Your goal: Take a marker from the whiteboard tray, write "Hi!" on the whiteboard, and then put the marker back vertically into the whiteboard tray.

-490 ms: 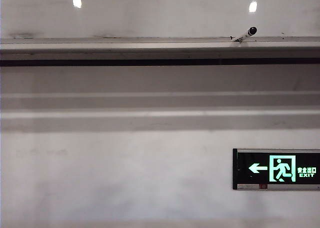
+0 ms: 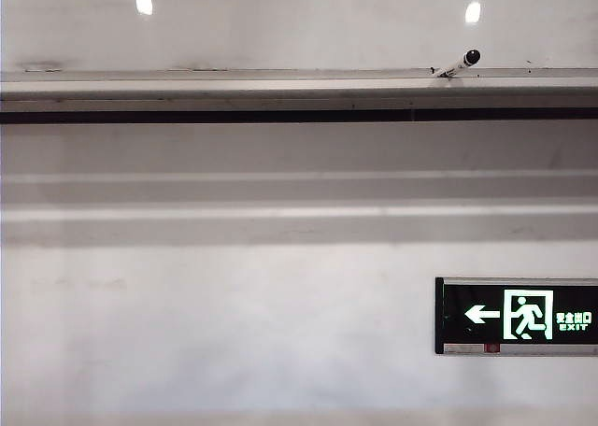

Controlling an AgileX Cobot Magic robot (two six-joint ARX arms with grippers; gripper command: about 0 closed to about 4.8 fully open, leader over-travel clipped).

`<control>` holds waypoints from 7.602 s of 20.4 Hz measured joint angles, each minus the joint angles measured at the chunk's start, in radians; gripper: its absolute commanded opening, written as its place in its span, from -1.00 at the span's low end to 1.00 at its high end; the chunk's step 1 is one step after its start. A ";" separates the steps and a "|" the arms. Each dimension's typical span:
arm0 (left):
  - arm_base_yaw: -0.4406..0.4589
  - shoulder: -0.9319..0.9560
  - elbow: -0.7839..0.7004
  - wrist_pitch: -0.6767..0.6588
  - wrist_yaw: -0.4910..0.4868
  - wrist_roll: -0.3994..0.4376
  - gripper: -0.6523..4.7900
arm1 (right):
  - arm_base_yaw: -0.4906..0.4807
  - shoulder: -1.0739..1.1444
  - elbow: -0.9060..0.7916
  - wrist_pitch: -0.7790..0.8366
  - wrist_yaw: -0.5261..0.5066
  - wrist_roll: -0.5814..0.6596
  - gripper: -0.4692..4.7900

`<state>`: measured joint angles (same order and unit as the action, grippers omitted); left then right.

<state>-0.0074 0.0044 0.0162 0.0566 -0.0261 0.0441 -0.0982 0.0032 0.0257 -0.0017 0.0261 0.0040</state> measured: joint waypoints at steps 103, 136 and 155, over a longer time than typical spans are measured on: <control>-0.644 0.864 1.138 -0.255 0.068 -0.033 -0.78 | 0.344 1.503 0.892 0.576 0.000 0.018 -0.82; -0.644 0.866 1.215 -0.174 0.011 -0.018 -0.78 | 0.443 1.162 1.518 -0.109 -0.003 0.018 -0.83; -0.644 0.904 1.280 -0.278 0.015 0.050 -0.78 | 0.586 1.550 1.872 -0.063 0.210 -0.214 -0.83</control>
<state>-0.6510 0.9089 1.2964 -0.2214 -0.0113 0.0937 0.4873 1.5536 1.8973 -0.0647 0.2363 -0.2104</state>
